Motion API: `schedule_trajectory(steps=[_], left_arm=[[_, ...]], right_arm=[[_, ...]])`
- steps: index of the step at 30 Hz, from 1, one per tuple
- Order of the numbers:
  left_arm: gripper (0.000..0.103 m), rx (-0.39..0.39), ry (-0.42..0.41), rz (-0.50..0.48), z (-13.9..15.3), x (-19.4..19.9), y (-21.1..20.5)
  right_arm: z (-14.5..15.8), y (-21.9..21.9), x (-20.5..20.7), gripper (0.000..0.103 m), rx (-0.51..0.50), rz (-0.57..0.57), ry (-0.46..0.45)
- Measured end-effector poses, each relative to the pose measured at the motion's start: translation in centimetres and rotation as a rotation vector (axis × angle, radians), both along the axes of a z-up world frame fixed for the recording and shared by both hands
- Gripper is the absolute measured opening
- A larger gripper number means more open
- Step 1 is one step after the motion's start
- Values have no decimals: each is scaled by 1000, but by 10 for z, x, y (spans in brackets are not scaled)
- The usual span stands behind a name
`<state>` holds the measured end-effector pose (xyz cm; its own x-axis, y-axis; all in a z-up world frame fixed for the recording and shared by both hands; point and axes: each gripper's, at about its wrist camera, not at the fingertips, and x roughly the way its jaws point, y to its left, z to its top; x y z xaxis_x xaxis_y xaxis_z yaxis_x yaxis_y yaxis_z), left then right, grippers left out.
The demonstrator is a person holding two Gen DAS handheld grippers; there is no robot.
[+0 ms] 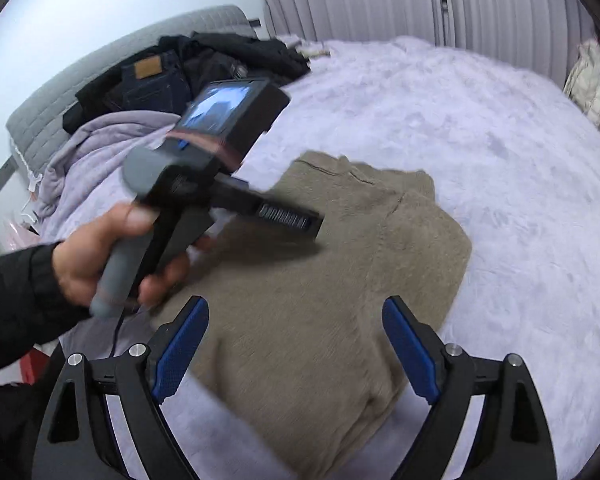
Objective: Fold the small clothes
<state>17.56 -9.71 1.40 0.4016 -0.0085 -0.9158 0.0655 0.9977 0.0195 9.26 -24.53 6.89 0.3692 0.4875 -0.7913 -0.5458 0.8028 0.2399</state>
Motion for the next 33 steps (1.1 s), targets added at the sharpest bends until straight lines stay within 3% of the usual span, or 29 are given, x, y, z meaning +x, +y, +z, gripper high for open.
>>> schedule_trajectory(steps=[2, 5, 12, 17, 20, 24, 27, 30, 33], left_arm=[[103, -20, 17, -1, 1, -2, 5], [103, -28, -1, -11, 13, -11, 14], [103, -102, -57, -115, 41, -71, 25], [103, -134, -43, -156, 34, -89, 29], [103, -192, -6, -149, 25, -86, 32], [103, -268, 38, -141, 17, -78, 36], [103, -338, 73, -149, 9, -72, 34], [103, -439, 130, -166, -4, -63, 28], [103, -479, 147, -184, -10, -54, 17]], right_arm=[[-27, 2, 19, 91, -26, -10, 102], [-19, -3, 19, 91, -1, -40, 77], [11, -67, -30, 91, 6, -269, -18], [-3, -105, -20, 91, 116, -386, 102], [-18, -107, -9, 91, 214, -370, 179], [-42, -95, 13, 92, 239, -373, 257], [-49, -83, 21, 101, 230, -360, 264], [-50, -66, 23, 102, 180, -329, 246], [-52, -55, 24, 102, 163, -296, 232]])
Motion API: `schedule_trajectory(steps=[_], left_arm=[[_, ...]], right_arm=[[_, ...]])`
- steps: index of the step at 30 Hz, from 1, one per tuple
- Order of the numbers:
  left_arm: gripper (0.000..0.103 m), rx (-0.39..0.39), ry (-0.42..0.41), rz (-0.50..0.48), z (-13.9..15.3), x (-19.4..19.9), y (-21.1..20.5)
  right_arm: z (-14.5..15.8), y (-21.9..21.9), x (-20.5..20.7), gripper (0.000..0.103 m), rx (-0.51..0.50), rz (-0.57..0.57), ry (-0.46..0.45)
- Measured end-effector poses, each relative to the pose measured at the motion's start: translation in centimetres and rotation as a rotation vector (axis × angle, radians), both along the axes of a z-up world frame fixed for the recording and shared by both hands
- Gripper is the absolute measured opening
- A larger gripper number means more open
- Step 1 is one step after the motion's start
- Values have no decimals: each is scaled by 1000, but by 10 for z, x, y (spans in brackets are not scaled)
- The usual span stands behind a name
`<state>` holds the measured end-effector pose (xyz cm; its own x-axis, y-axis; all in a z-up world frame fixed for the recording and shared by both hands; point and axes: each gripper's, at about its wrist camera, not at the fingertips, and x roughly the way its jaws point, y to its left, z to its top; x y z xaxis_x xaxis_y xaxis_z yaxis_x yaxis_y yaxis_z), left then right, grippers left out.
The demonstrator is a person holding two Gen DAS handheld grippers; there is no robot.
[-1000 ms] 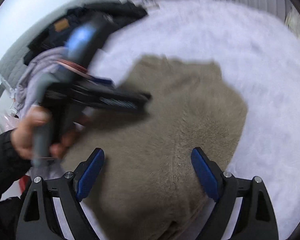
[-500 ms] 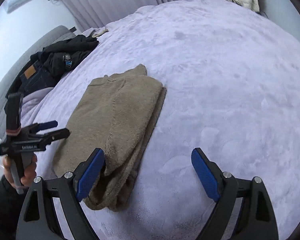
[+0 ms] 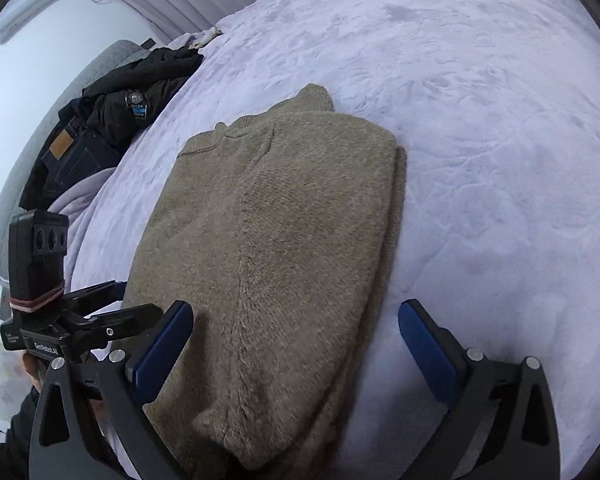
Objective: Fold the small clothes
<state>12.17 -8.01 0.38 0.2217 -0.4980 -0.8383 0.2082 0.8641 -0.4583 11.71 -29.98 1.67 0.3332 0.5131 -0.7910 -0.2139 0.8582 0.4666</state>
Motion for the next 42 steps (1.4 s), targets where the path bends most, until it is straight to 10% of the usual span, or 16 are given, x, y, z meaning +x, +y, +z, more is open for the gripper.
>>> schedule_trajectory(steps=[8, 16, 30, 42], left_arm=[[102, -59, 3, -6, -7, 6, -1], [48, 10, -108, -38, 29, -9, -2], [47, 41, -162, -55, 90, -92, 52], [47, 73, -176, -46, 86, -151, 81]], right_arm=[[-2, 21, 2, 101, -33, 35, -39], [16, 37, -8, 48, -2, 59, -38], [101, 100, -90, 45, -93, 149, -177], [106, 130, -154, 45, -79, 198, -187]])
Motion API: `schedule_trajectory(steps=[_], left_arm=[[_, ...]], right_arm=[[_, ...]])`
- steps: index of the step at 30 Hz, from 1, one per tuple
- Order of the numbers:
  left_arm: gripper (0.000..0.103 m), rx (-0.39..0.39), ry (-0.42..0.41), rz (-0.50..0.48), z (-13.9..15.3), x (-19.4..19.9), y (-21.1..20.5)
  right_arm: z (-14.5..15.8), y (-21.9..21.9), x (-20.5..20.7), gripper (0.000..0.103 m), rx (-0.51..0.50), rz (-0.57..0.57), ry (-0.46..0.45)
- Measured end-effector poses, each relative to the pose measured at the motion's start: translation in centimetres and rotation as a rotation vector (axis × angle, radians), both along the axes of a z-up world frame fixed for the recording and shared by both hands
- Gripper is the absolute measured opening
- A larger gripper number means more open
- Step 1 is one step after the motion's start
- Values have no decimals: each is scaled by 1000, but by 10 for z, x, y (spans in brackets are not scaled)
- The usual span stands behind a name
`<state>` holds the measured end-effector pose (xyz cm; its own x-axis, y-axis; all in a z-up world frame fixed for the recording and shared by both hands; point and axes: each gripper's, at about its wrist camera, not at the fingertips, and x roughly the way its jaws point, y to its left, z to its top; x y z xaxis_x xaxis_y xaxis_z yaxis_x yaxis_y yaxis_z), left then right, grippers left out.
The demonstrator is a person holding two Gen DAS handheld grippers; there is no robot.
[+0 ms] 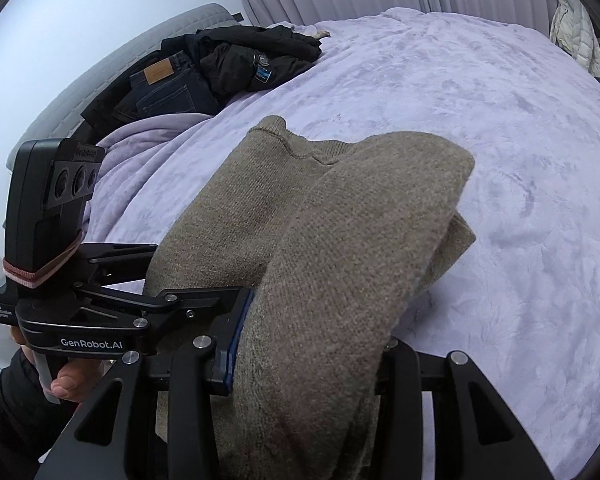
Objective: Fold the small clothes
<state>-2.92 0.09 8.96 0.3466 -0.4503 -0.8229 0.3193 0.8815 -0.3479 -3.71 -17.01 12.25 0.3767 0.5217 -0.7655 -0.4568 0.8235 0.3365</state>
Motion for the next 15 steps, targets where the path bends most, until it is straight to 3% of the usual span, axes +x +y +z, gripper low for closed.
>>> schedule_trajectory(steps=[5, 7, 9, 12, 15], left_arm=[[48, -20, 69, 39, -38, 6, 9], [63, -20, 88, 61, -56, 8, 14], [71, -69, 101, 87, -69, 6, 25], [77, -144, 114, 94, -74, 2, 37], [77, -122, 98, 104, -66, -7, 44]], right_arm=[[-24, 1, -1, 45, -1, -12, 10], [-42, -2, 3, 45, -18, -31, 25], [-60, -9, 7, 47, -18, -61, 53], [-79, -31, 13, 58, 97, -121, 121], [-82, -47, 11, 59, 160, -156, 149]])
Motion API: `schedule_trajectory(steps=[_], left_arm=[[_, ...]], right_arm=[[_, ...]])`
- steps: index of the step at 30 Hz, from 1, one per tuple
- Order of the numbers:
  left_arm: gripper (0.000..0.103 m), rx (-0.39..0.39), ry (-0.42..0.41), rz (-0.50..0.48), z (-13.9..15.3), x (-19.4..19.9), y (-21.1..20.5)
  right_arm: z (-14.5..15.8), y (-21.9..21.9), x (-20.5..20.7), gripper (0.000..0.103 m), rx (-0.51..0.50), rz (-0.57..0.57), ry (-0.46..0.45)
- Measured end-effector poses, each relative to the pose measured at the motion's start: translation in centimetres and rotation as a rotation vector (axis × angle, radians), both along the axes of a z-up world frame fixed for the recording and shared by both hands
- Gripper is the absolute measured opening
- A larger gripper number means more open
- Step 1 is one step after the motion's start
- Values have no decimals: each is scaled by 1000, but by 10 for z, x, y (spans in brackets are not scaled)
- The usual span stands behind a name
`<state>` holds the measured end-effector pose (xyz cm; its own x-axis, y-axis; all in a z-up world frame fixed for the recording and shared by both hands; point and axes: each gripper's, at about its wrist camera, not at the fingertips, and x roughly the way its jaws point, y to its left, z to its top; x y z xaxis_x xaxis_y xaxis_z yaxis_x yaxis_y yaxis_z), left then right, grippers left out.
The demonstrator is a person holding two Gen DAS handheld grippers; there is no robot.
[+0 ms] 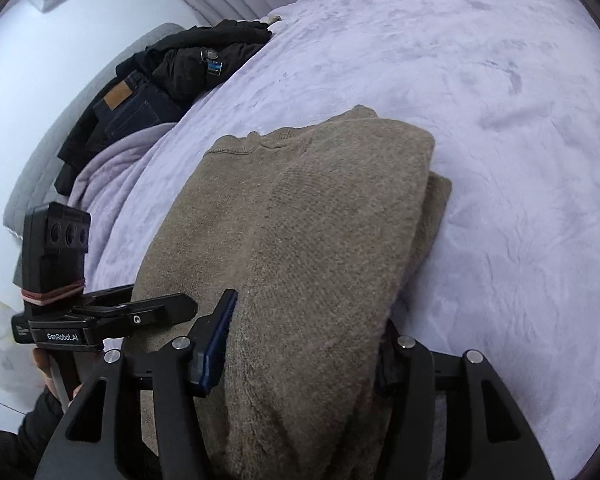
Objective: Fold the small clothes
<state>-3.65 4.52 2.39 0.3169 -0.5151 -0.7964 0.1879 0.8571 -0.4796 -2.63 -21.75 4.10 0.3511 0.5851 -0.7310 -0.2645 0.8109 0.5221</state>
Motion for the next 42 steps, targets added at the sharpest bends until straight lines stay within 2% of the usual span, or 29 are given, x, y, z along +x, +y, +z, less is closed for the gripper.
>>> schedule_trajectory(steps=[3, 6, 8, 10, 13, 15, 17, 20, 23, 25, 29, 32, 34, 36, 38, 42], left_arm=[[77, 89, -82, 24, 24, -22, 5], [77, 151, -191, 10, 52, -50, 3], [77, 152, -246, -39, 66, -66, -6], [77, 160, -293, -106, 75, -82, -20], [77, 221, -336, -175, 76, -94, -42], [77, 257, -335, -201, 72, -100, -52], [77, 253, -328, -213, 70, -104, -52], [77, 233, -302, -204, 63, -102, -49], [77, 235, -224, -161, 46, -90, -45], [77, 235, -211, -148, 43, -87, -42], [77, 183, -230, -114, 53, -82, -33], [77, 196, -162, -68, 39, -67, -28], [80, 204, -145, -54, 33, -64, -26], [87, 219, -132, -44, 31, -65, -25], [87, 191, -115, -40, 32, -67, -21], [87, 204, -149, -46, 37, -70, -22]], right_arm=[[17, -10, -12, 60, -9, -48, -34], [50, -16, -39, 60, -74, -74, -149], [74, -14, -63, 60, -113, -28, -242], [93, -4, -88, 60, -119, 65, -325], [101, 21, -116, 60, -177, 209, -389], [94, 37, -127, 60, -276, 257, -407], [87, 42, -132, 60, -329, 270, -398], [80, 30, -136, 60, -282, 256, -358], [74, 20, -134, 60, -207, 250, -317], [70, 18, -130, 60, -210, 240, -295], [71, 7, -127, 60, -192, 206, -286], [61, 10, -117, 60, -178, 212, -243], [47, 18, -109, 51, -152, 232, -186], [37, 25, -105, 31, -158, 234, -161], [37, 23, -107, 18, -134, 228, -165], [57, 6, -115, 12, -62, 221, -225]])
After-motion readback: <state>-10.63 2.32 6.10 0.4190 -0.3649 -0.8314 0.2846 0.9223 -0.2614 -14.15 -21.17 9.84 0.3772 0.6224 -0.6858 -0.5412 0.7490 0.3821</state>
